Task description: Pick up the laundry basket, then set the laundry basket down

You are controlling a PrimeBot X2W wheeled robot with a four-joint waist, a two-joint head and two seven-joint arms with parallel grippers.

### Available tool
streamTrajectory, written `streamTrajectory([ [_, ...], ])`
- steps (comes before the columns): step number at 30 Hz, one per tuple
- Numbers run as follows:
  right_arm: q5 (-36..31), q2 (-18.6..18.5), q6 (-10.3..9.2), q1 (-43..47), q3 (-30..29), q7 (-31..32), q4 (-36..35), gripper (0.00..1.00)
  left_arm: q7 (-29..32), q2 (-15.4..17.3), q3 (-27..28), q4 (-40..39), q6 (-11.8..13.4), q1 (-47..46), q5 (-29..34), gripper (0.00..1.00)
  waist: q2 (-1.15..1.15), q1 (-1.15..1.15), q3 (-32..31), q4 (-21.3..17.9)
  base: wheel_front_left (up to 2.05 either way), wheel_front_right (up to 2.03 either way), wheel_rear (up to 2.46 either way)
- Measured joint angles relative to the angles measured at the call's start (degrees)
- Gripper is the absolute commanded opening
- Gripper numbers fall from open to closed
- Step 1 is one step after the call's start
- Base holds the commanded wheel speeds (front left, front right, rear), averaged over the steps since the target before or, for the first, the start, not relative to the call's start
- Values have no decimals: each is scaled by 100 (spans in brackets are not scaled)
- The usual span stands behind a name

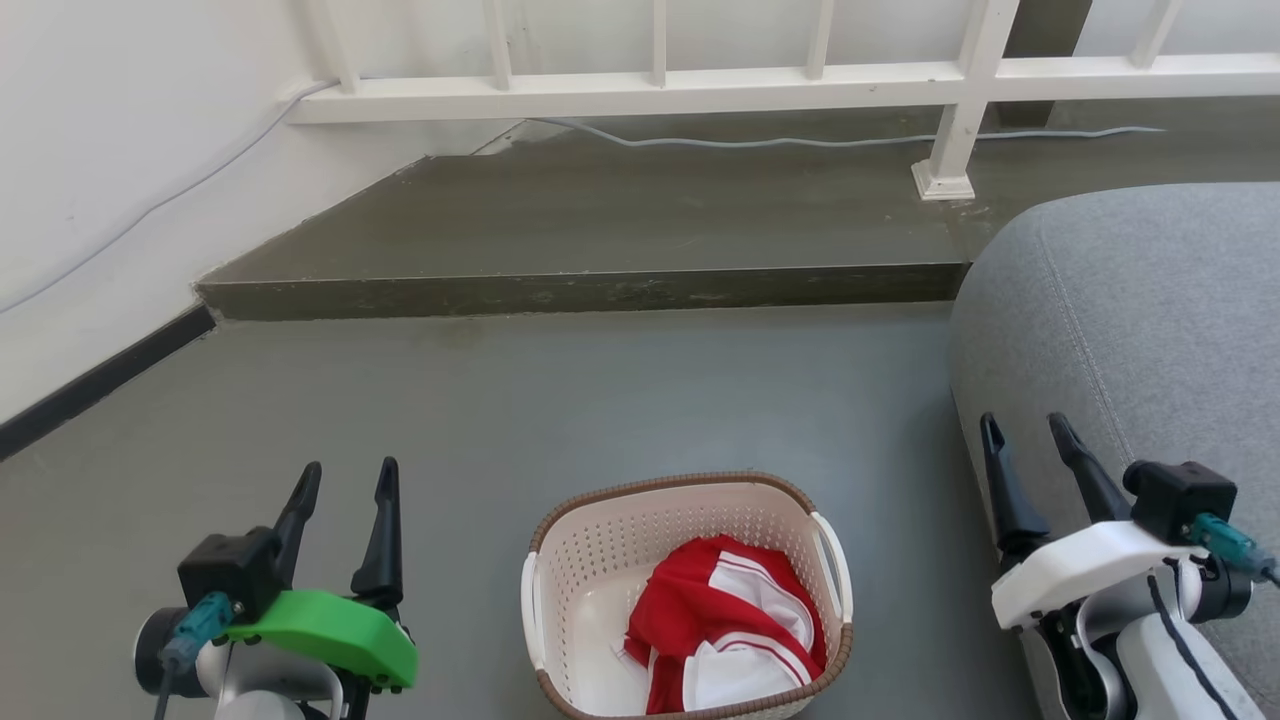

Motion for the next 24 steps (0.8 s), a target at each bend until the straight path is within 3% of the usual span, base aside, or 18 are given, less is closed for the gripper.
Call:
streamTrajectory([
  [15,-1092,54,-59,90,162,-312,178,100,-277,-4,-216,214,103,57,982,100,0,0,-14,-38,0,0,0],
  [24,-1094,124,-56,88,54,-319,203,100,-277,-119,-140,401,153,57,906,100,0,0,-13,-53,0,0,0],
])
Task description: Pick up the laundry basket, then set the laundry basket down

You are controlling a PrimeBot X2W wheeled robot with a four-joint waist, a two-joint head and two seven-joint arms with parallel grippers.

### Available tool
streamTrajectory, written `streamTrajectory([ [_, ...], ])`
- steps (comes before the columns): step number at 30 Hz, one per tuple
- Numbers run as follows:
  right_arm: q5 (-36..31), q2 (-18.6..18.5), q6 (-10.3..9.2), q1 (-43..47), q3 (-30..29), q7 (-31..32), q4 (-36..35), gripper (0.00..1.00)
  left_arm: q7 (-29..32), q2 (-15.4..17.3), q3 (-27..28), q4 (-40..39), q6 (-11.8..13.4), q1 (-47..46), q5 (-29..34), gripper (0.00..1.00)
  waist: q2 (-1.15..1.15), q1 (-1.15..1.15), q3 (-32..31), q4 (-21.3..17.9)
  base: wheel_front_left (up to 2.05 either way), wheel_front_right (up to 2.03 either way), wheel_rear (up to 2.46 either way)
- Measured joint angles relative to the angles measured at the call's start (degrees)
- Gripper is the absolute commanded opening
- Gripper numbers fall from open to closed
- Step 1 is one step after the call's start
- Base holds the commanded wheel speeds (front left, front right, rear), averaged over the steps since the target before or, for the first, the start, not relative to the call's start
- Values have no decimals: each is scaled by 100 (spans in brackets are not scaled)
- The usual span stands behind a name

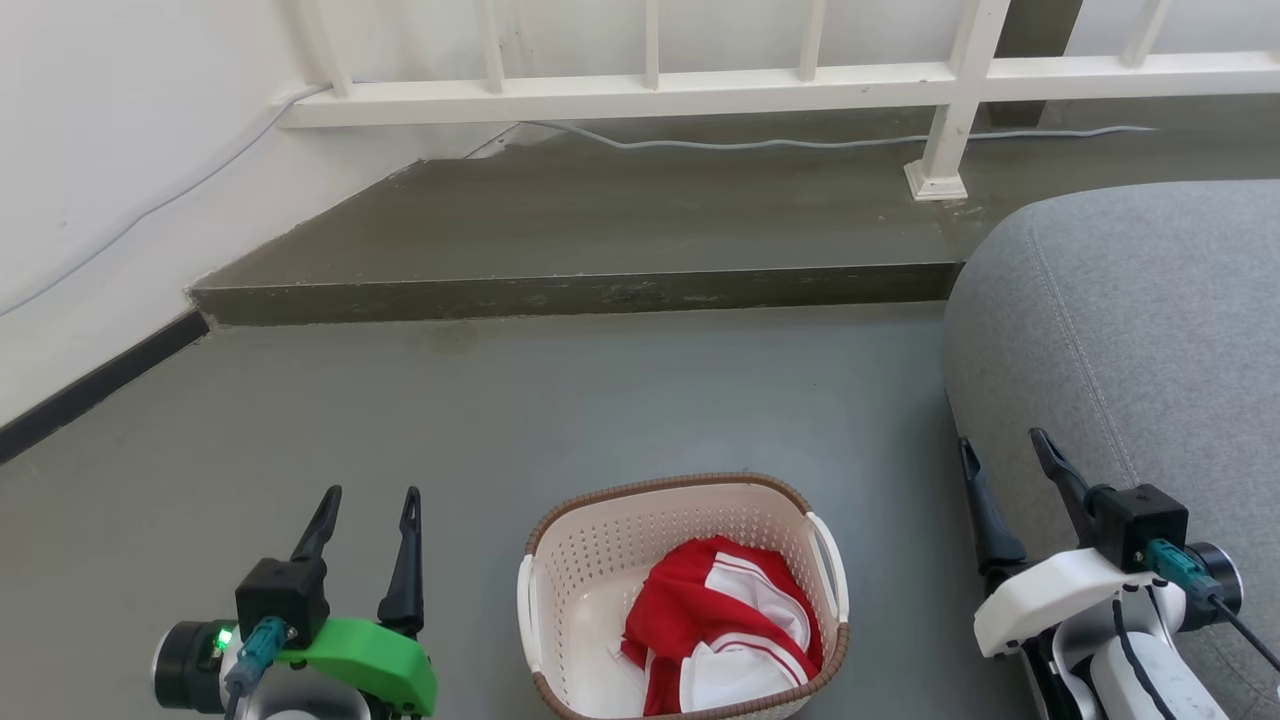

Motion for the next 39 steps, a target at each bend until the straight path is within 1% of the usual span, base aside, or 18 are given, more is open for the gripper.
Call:
streamTrajectory([
  [11,-2,13,10,0,-34,0,32,100,0,-9,38,63,42,0,-10,100,0,0,0,1,0,0,0],
  [16,-4,16,65,-1,-58,0,40,100,0,-10,51,90,42,-1,-10,100,0,0,0,3,0,0,0],
  [23,-12,73,69,-1,-62,0,58,100,0,-42,52,156,42,-2,-10,100,0,0,10,7,0,0,0],
  [26,-12,99,124,-1,-69,0,93,100,0,-43,41,168,41,-3,-4,100,0,0,27,12,0,0,0],
  [28,-11,108,127,-1,-89,0,100,100,0,-43,9,183,37,-4,-1,100,0,0,49,17,0,0,0],
  [34,-11,147,130,-4,-107,0,143,100,0,-49,-57,202,-8,-18,41,100,0,0,248,33,0,0,0],
  [39,-11,162,145,-107,-141,0,207,100,0,-68,-110,214,-47,-201,44,100,0,0,551,40,0,0,0],
])
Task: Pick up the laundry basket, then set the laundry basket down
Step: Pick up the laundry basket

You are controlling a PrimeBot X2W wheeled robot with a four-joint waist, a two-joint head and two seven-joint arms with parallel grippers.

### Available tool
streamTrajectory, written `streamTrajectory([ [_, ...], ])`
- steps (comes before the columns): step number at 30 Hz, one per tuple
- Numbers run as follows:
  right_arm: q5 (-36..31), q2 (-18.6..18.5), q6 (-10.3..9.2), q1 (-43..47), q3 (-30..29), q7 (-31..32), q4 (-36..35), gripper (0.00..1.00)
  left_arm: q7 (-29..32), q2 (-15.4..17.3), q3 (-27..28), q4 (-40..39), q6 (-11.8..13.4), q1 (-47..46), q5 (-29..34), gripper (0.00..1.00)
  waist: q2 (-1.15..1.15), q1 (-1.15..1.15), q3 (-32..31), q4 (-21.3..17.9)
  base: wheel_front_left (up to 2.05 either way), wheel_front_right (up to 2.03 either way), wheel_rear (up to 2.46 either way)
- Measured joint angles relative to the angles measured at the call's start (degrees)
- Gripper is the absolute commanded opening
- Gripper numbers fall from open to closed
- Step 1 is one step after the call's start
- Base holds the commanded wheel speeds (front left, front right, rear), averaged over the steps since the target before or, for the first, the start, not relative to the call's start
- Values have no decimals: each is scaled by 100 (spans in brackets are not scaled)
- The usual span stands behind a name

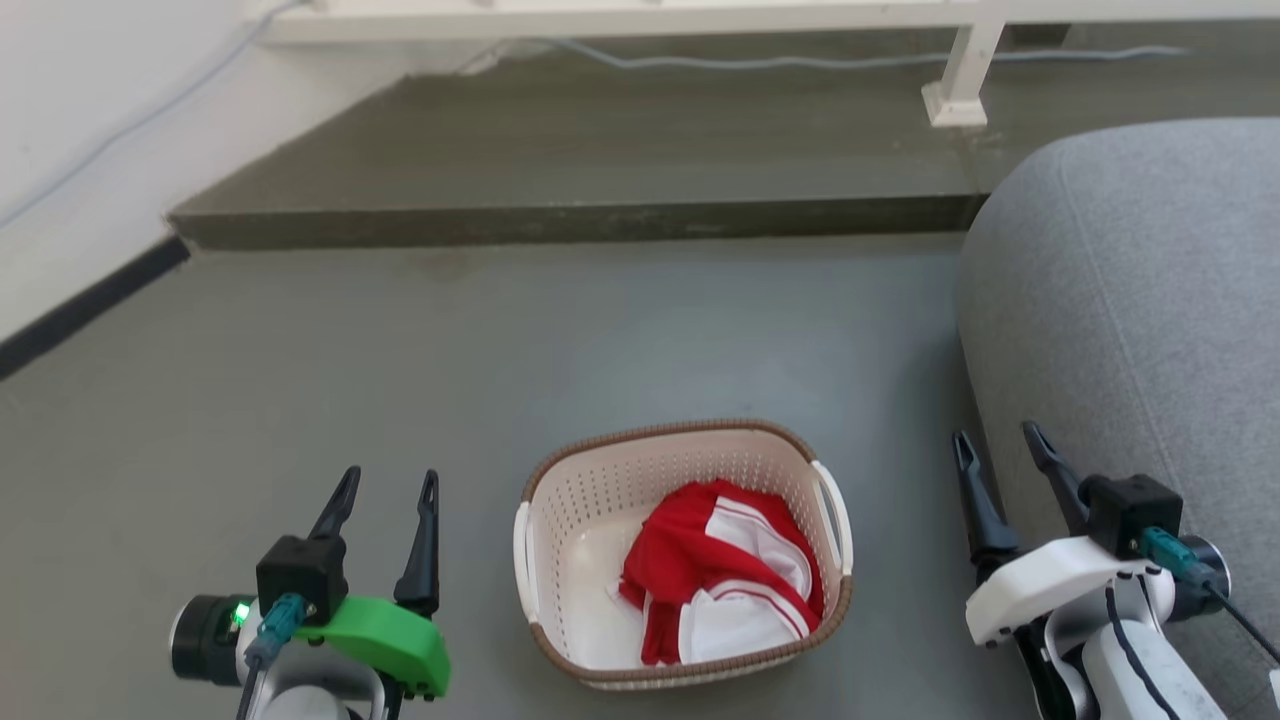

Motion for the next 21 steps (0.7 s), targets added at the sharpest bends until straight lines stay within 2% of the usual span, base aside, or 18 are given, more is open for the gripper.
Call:
streamTrajectory([
  [18,-1,10,-16,-899,-127,0,274,100,134,-132,-245,502,-324,-1099,11,100,0,0,1391,32,0,0,0],
  [21,-20,12,3,-1130,-78,0,285,100,221,-154,-303,639,-442,-1316,-9,100,0,1,1636,45,0,0,0],
])
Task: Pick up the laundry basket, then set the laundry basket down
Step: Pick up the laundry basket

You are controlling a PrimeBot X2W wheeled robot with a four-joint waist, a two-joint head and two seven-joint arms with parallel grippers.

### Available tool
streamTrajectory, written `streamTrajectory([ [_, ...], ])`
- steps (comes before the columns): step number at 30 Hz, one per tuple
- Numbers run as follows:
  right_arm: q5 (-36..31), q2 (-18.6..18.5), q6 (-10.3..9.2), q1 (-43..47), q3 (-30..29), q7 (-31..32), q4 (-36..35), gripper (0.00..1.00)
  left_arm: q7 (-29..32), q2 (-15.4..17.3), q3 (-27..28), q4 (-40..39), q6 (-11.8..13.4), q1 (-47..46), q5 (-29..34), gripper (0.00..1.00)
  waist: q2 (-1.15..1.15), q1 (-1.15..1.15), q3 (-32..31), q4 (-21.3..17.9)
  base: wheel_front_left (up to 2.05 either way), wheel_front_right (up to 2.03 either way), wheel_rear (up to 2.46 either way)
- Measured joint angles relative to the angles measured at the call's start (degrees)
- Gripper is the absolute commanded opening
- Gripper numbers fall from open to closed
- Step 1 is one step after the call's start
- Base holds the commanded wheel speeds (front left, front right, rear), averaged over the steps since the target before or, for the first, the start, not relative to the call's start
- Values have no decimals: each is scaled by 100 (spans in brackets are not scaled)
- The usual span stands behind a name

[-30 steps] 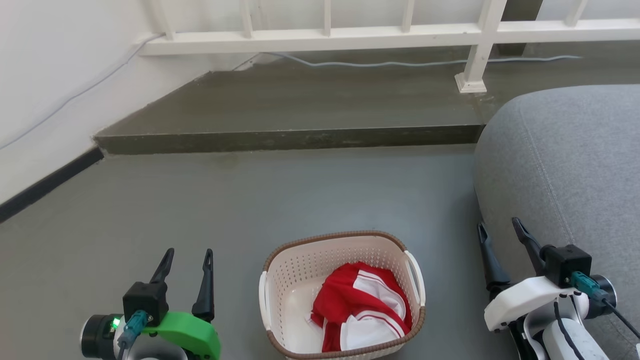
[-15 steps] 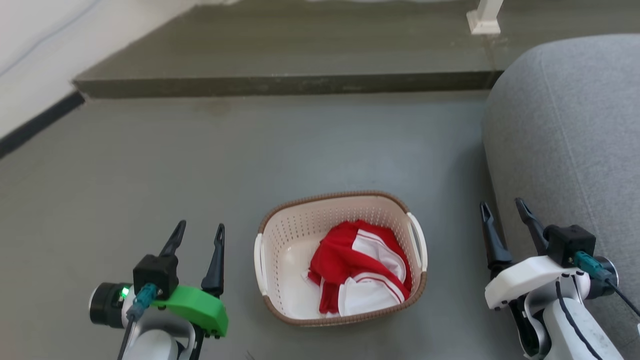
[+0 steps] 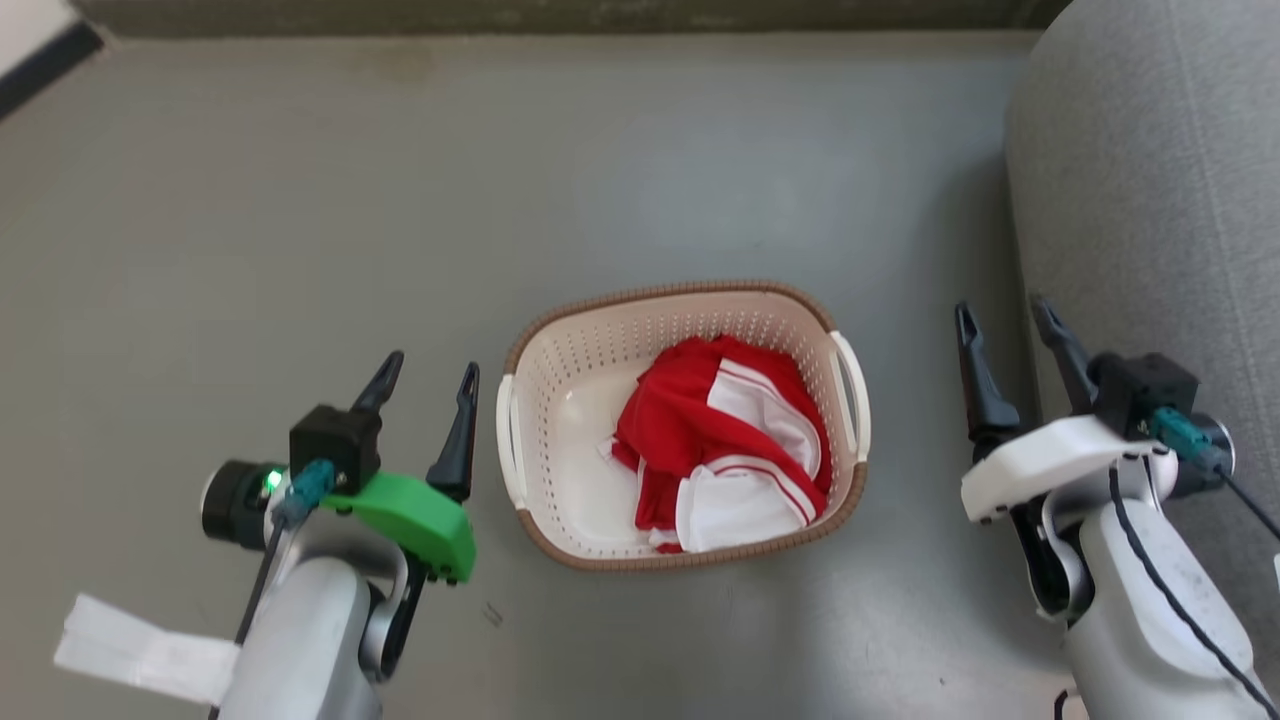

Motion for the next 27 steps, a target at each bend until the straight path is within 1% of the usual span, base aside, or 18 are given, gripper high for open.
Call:
streamTrajectory([
  [3,-10,-3,5,-238,5,0,67,100,101,-27,-9,129,-73,-291,-5,100,0,0,245,16,0,0,0],
  [4,-26,-2,48,-413,13,0,160,100,151,-56,-10,222,-82,-515,-45,100,0,0,410,28,0,0,0],
  [15,-33,-3,58,-1595,27,26,668,100,455,-167,8,720,-210,-1808,-152,100,0,0,1317,78,0,0,0],
  [17,-34,-4,100,-1774,43,56,762,100,504,-176,2,851,-253,-1996,-203,100,0,1,1481,86,0,0,0],
  [25,-78,-2,107,-2363,148,179,1232,100,641,-208,-40,1336,-333,-2644,-304,100,0,0,2141,112,0,0,0],
  [27,-78,0,109,-2445,164,179,1369,100,645,-211,-126,1486,-367,-2754,-305,100,0,0,2300,115,0,0,0],
])
